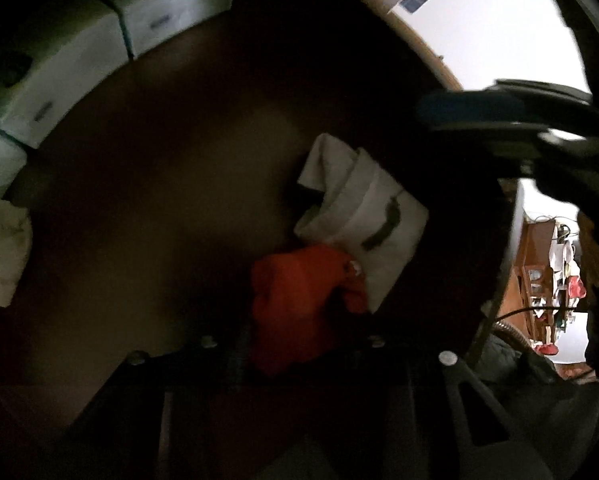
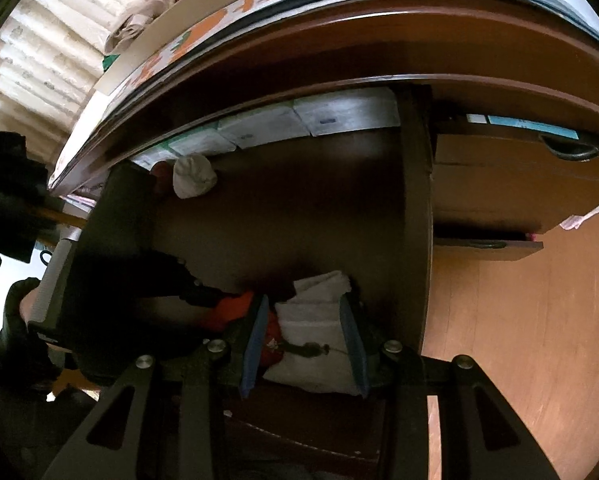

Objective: Take underwear out of drawer
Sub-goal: 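Grasp the red garment with the left tool while the right grasps the white cloth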

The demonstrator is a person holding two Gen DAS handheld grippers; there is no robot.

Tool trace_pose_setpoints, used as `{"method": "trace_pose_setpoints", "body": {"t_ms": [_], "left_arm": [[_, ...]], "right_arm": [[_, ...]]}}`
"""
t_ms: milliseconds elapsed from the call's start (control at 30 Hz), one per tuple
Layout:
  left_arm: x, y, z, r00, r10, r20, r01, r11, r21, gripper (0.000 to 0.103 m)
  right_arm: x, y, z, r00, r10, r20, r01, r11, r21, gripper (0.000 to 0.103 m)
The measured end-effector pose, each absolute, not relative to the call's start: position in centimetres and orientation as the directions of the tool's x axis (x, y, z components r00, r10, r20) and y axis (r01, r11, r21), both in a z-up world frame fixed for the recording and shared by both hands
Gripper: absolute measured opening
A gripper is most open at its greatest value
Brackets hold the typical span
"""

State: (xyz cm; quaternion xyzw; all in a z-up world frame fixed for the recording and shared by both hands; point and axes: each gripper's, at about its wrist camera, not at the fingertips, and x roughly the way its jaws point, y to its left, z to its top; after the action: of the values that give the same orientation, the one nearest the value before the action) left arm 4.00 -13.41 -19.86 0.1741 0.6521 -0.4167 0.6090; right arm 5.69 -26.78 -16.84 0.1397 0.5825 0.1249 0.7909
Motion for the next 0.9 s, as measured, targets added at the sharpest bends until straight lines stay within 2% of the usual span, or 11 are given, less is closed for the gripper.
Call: {"method": "trace_pose_setpoints", "body": {"t_ms": [133,267,400,467,600,900], "left_arm": [[3.6,-12.8,-18.3,-0.164,-0.367,-0.916,0.747,0.560,-0.359,0.031],[4.1,-12.2,-17.1,-0.092,-0.413,-0.906,0.760,0.559,-0.332,0.031],[5.1,-9.1,-14.8,-0.019,-0.481,-0.877,0.728,0.594,-0.341,0.031],[4.6,-7.1,-13.2,0.014,-0.504,-0.864,0.705,0.618,-0.349,0.031],[6.4,-3.3,-11.9,0.055,-0.542,-0.839,0.668,0.644,-0.372,0.031],[7.4,-1.2,-9.4,0.129,-0.585,-0.801,0.668,0.648,-0.365,0.031]], "right_arm": [[6.0,-26.9,-17.4,0.277,0.377,-0.884,-0.046,0.924,0.380,0.040],[6.4,-27.5,-17.9,0.270,0.394,-0.878,-0.033,0.916,0.400,0.040],[6.7,-27.4,-18.1,0.241,0.394,-0.887,-0.036,0.917,0.398,0.041],[6.9,-27.0,-18.1,0.226,0.384,-0.895,-0.045,0.922,0.384,0.045],[7.3,-25.5,-18.3,0.189,0.359,-0.914,-0.073,0.933,0.352,0.061],[8.1,-20.6,-20.3,0.059,0.197,-0.979,-0.167,0.968,0.185,0.063]]}}
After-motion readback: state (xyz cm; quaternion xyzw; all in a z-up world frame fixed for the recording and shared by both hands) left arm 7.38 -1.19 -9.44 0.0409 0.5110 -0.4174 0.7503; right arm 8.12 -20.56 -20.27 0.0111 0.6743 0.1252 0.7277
